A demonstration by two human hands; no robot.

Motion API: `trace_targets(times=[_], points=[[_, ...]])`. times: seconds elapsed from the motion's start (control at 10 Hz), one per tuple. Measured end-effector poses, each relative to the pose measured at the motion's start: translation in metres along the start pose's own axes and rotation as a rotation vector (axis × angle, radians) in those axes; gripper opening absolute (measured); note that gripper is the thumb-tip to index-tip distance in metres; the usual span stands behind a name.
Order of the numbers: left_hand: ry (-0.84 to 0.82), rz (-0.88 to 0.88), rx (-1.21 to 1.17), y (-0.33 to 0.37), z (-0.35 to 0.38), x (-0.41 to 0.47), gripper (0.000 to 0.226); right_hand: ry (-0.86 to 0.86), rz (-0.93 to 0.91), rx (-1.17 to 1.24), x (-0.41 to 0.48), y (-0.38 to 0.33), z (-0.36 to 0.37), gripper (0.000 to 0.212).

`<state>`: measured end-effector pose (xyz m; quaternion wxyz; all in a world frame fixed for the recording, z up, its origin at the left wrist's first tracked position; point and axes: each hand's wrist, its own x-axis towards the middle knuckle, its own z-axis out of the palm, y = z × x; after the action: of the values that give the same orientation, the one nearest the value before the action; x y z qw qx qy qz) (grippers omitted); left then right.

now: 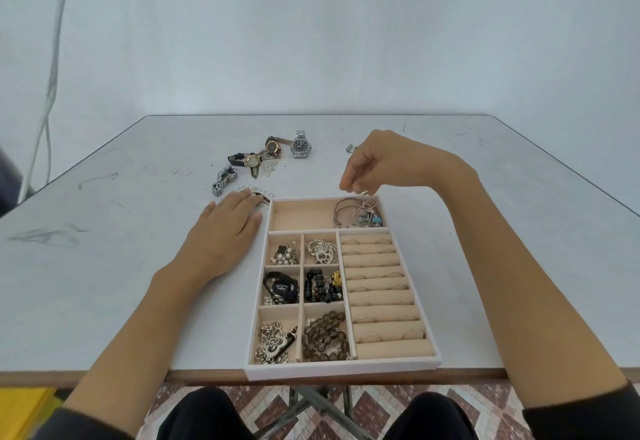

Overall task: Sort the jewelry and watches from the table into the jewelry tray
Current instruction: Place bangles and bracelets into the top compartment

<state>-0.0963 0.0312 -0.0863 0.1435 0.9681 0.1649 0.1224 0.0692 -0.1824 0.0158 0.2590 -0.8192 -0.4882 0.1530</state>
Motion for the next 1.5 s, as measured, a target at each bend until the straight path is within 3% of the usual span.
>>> trace_targets(times=[0.8, 1.5], points=[[-0.012, -0.003, -0.002, 0.000, -0.001, 0.000, 0.044, -0.064, 0.074, -0.206, 0.006, -0.003, 0.014, 0.030], [-0.049, -0.025, 0.003, 0.000, -0.001, -0.001, 0.047, -0.168, 0.056, -0.099, 0.006, 0.004, 0.013, 0.015]])
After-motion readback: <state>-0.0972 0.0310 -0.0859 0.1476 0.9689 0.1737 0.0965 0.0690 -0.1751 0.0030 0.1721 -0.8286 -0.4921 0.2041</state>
